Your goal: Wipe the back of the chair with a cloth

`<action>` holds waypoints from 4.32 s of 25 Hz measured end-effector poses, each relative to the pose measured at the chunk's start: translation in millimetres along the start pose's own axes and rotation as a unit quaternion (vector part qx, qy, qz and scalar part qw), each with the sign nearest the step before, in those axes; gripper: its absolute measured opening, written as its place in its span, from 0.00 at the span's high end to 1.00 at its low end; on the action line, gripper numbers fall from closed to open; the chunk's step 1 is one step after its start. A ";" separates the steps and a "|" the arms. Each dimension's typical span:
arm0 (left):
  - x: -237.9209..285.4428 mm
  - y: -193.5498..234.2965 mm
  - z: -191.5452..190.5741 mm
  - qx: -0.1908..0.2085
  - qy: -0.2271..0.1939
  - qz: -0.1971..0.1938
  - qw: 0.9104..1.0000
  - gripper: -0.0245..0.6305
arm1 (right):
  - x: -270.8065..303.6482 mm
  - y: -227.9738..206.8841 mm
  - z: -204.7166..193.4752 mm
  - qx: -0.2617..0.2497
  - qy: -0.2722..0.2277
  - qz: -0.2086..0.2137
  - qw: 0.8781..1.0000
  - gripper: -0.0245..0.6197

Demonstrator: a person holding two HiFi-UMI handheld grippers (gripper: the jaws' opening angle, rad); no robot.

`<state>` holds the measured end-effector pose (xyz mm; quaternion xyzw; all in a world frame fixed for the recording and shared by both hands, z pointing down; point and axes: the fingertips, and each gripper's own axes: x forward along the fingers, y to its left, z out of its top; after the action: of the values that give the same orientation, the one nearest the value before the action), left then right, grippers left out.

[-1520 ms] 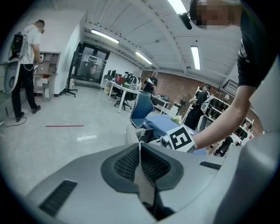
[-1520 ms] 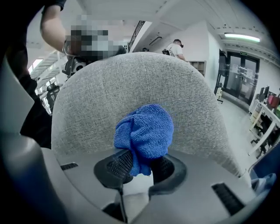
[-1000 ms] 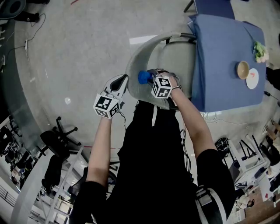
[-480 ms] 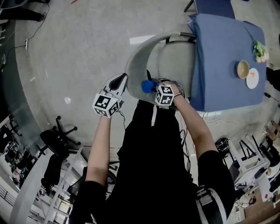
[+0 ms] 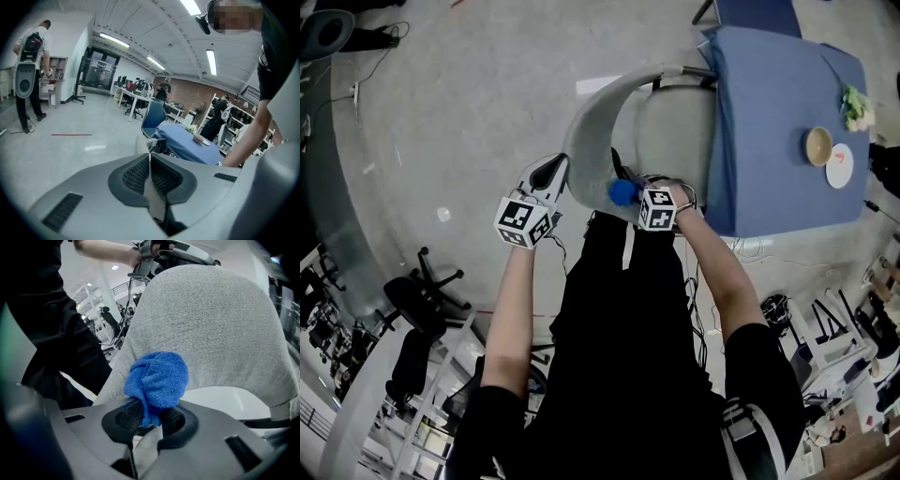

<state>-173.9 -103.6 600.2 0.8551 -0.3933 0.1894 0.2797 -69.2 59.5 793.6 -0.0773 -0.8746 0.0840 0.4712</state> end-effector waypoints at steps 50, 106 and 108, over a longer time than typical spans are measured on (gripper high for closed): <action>6.0 4.6 0.8 -0.005 0.005 -0.024 1.000 0.91 | 39.2 -94.3 -3.1 0.164 -0.010 -0.090 0.982 0.80; 10.4 4.2 -7.3 -0.013 -0.009 -0.053 0.998 0.91 | -44.6 -304.8 -68.0 0.308 -0.071 -0.295 0.902 0.80; 10.5 3.3 -5.9 -0.008 -0.008 -0.054 0.998 0.91 | -52.8 -308.6 -73.8 0.321 -0.077 -0.306 0.893 0.80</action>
<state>-170.6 -107.7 611.6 0.8746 -0.3500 0.1635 0.2931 4.0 -246.8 858.6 0.3566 -0.8137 0.2177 0.4042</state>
